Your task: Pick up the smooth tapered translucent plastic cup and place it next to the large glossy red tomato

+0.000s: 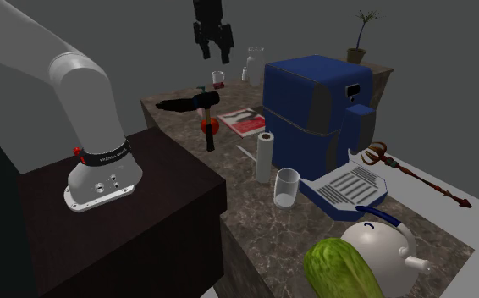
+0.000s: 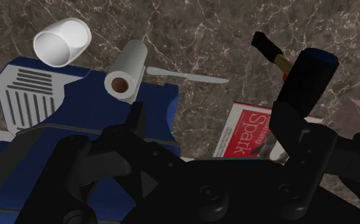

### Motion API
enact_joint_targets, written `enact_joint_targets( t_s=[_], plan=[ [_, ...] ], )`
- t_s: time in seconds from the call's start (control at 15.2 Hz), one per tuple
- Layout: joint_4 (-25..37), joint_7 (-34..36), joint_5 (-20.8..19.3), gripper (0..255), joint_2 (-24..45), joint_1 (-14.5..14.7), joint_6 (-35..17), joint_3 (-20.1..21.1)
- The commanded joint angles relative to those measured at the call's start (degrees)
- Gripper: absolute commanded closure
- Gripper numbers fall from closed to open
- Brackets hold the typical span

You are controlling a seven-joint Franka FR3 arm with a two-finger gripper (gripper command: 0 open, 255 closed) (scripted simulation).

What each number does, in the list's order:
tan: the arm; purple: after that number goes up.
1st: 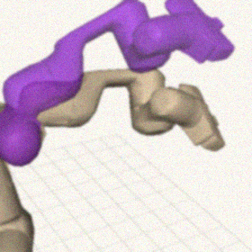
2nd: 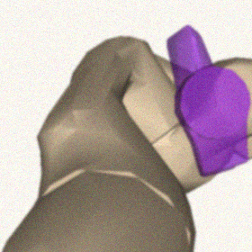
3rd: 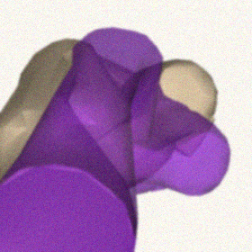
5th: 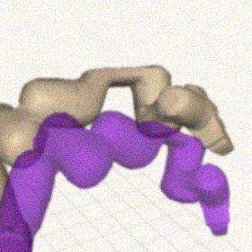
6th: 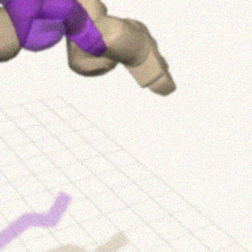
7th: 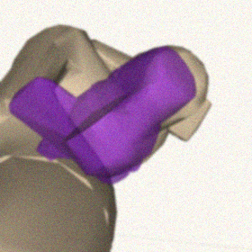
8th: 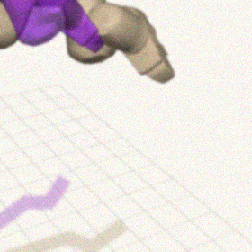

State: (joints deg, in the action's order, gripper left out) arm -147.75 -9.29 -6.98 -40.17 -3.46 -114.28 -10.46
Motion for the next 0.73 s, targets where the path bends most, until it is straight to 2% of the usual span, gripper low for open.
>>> enact_joint_targets(
  t_s=[0.0,0.4,0.66],
  plan=[
    [-1.12,-2.36,-1.11,0,2.52,-0.59,-3.56,-2.14],
    [-2.10,-9.70,-3.29,0,11.75,-1.85,-13.49,-8.75],
    [-1.08,-15.29,-3.00,0,19.60,-1.82,-20.09,-13.31]
  ],
)
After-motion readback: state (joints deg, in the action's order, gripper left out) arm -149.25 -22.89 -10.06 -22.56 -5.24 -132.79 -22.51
